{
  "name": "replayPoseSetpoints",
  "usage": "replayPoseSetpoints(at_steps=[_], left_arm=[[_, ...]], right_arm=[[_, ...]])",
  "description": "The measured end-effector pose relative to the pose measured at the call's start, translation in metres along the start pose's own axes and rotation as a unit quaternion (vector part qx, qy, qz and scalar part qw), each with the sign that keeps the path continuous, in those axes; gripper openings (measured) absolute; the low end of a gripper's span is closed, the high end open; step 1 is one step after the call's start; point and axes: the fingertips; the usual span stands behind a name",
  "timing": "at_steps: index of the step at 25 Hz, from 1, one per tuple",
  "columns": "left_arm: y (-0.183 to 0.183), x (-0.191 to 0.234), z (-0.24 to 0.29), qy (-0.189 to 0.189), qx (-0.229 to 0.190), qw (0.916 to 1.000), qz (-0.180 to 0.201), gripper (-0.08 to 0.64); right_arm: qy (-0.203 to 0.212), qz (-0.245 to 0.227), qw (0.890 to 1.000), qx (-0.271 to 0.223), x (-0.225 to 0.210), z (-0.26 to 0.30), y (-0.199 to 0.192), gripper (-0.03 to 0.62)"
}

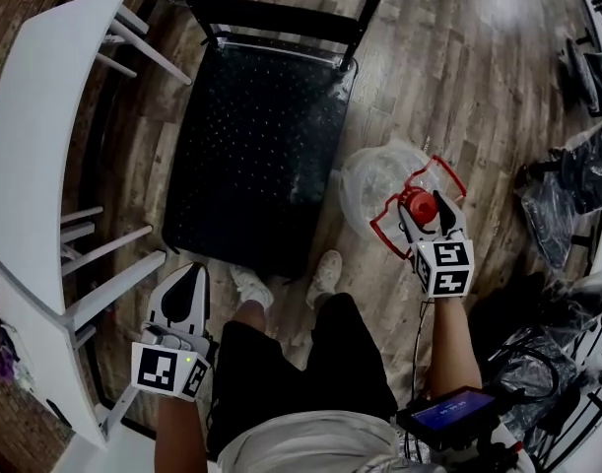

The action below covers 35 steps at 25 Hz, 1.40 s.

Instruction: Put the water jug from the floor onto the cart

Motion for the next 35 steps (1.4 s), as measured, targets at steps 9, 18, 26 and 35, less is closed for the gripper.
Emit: replayPoseSetpoints(at_steps=[9, 18, 26, 35], left_arm=[[0.021, 0.037, -0.042, 0.03, -0.043, 0.9985, -0.013, 0.002], [0.014, 0.079, -0.099, 0.068, -0.042, 0.9968, 0.004, 0.002], [-0.006, 0.117, -0.13, 0.084, -0.036, 0.9955, -0.025, 0.002], [-0.027, 0.151, -0.156, 0.096, -0.031, 0.9934, -0.054, 0.002]], right_arm=[[0.029, -0.039, 0.999, -0.01, 0.05, -0.066, 0.076, 0.31], [0.107, -0.068, 0.992, -0.026, 0.157, -0.051, 0.115, 0.31], [0.167, -0.103, 0.98, -0.028, 0.261, -0.014, 0.128, 0.31], [0.194, -0.152, 0.969, -0.007, 0.344, 0.022, 0.121, 0.31]])
Point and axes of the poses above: the fingertips, and each gripper's own axes: z forward along the fingers, x to its left, y out of its top, and after that the axes turned 7 degrees about -z, right-handed
